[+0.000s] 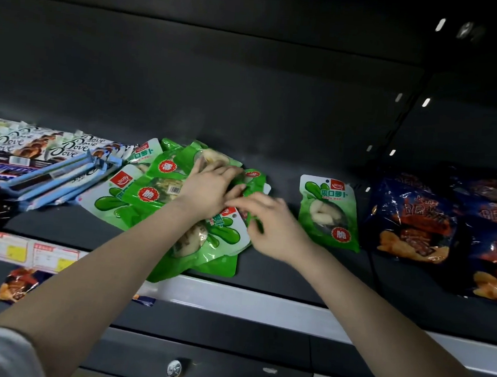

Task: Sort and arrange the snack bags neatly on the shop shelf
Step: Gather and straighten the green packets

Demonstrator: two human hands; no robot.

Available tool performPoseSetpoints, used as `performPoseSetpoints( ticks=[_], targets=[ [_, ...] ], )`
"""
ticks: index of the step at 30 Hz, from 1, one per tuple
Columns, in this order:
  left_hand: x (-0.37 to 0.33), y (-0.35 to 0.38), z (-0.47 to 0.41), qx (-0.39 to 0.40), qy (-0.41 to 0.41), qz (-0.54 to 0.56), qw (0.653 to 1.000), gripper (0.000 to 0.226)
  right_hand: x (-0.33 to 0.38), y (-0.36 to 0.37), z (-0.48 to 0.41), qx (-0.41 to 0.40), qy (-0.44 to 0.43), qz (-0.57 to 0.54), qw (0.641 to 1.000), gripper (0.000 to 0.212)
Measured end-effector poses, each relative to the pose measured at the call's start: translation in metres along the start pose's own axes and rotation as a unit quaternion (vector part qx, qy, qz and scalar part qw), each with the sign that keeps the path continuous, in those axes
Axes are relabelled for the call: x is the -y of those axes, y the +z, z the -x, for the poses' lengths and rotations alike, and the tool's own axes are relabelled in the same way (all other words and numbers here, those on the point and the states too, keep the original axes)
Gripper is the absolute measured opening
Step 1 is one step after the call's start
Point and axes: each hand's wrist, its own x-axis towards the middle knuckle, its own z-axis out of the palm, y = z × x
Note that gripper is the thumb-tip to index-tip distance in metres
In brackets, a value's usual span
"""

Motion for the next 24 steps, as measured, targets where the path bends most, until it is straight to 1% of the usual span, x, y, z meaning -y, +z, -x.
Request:
performPoseSetpoints(
  ticks=[1, 3, 5, 8, 9, 13, 16, 18, 20, 21, 22, 24],
  targets=[
    [0.002, -0.002, -0.002, 0.004, -0.005, -0.008, 1.000, 0.049, 0.002, 0.004, 0.001, 0.026, -0.015, 0.031, 0.999, 0.050],
    [0.005, -0.006, -0.003, 0.008, -0.007, -0.023, 1.000, 0.050, 0.003, 0.012, 0.004, 0.045, -0.031, 0.066, 0.996, 0.040],
    [0.008, -0.010, -0.001, 0.001, -0.001, -0.020, 1.000, 0.049, 0.004, 0.017, 0.004, 0.040, -0.032, 0.074, 0.996, 0.033],
    [0.015, -0.017, 0.008, -0.014, 0.016, -0.005, 1.000, 0.043, 0.006, 0.022, -0.002, 0.027, -0.014, 0.095, 0.995, 0.029],
    [0.017, -0.019, 0.011, -0.018, 0.019, 0.000, 1.000, 0.042, 0.007, 0.023, -0.006, 0.034, -0.008, 0.110, 0.993, 0.030],
    [0.029, -0.030, 0.024, -0.056, 0.011, 0.012, 0.998, 0.037, 0.007, 0.028, -0.023, 0.071, 0.010, 0.156, 0.985, 0.049],
    [0.045, -0.040, 0.036, -0.083, 0.000, 0.013, 0.996, 0.033, 0.007, 0.032, -0.035, 0.076, 0.026, 0.174, 0.982, 0.055],
    [0.055, -0.045, 0.045, -0.112, -0.018, 0.025, 0.993, 0.030, 0.008, 0.034, -0.041, 0.072, 0.039, 0.158, 0.984, 0.057],
    [0.062, -0.048, 0.053, -0.132, -0.054, 0.056, 0.988, 0.027, 0.009, 0.038, -0.045, 0.066, 0.057, 0.110, 0.990, 0.058],
    [0.065, -0.049, 0.057, -0.125, -0.078, 0.078, 0.986, 0.028, 0.010, 0.040, -0.047, 0.067, 0.064, 0.090, 0.992, 0.059],
    [0.068, -0.050, 0.060, -0.100, -0.103, 0.096, 0.985, 0.032, 0.012, 0.041, -0.048, 0.069, 0.070, 0.076, 0.992, 0.059],
    [0.071, -0.051, 0.066, -0.015, -0.138, 0.098, 0.985, 0.048, 0.017, 0.044, -0.051, 0.064, 0.080, 0.053, 0.993, 0.056]
  ],
)
